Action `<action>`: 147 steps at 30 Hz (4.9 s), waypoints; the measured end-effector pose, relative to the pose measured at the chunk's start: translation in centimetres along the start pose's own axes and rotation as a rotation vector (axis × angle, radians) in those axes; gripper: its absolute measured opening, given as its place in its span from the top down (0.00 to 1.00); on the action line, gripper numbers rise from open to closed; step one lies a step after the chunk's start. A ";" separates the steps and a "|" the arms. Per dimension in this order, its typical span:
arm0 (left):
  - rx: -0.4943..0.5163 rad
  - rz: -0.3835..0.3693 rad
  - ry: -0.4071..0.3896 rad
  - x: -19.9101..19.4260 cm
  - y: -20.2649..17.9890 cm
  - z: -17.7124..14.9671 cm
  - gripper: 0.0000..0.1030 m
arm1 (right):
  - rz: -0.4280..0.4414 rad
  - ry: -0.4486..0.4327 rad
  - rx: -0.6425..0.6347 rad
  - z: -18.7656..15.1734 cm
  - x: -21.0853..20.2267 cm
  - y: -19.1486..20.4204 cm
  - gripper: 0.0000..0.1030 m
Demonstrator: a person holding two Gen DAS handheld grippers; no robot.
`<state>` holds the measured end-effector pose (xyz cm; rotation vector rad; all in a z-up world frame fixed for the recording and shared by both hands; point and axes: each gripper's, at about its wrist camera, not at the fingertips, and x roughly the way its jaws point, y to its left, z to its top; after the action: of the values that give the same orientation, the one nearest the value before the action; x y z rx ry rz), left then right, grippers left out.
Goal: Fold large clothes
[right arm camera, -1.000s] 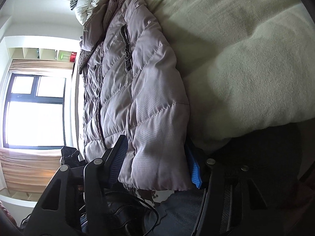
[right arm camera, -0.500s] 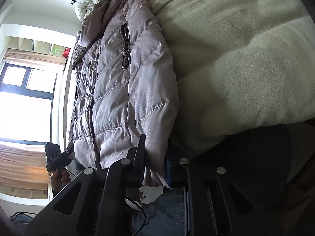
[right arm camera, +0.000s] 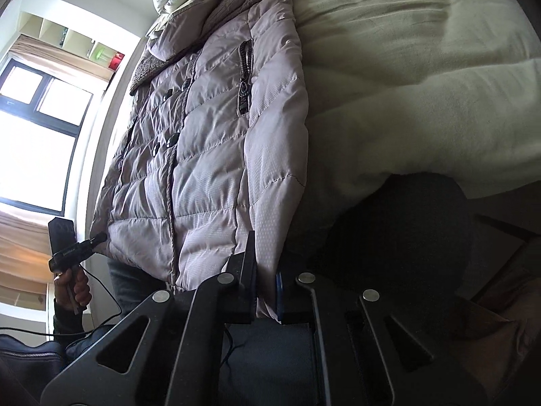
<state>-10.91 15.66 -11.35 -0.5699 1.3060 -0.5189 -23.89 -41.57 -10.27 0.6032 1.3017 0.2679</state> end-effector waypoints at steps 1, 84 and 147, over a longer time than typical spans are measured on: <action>-0.003 -0.007 0.001 -0.5 0.0 -0.4 0.91 | 0.010 0.005 -0.003 -0.3 -0.5 0.2 0.93; 0.463 0.304 -0.436 14.8 -16.3 38.9 0.04 | 0.037 -0.155 -0.196 52.0 19.8 14.0 0.54; 0.402 0.531 -0.302 22.5 -10.4 44.5 0.00 | -0.293 -0.211 -0.419 49.0 28.9 18.3 0.60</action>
<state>36.60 -2.48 -13.83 0.0426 0.9731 -0.2287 33.14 -24.82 -16.82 0.0793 1.0705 0.2197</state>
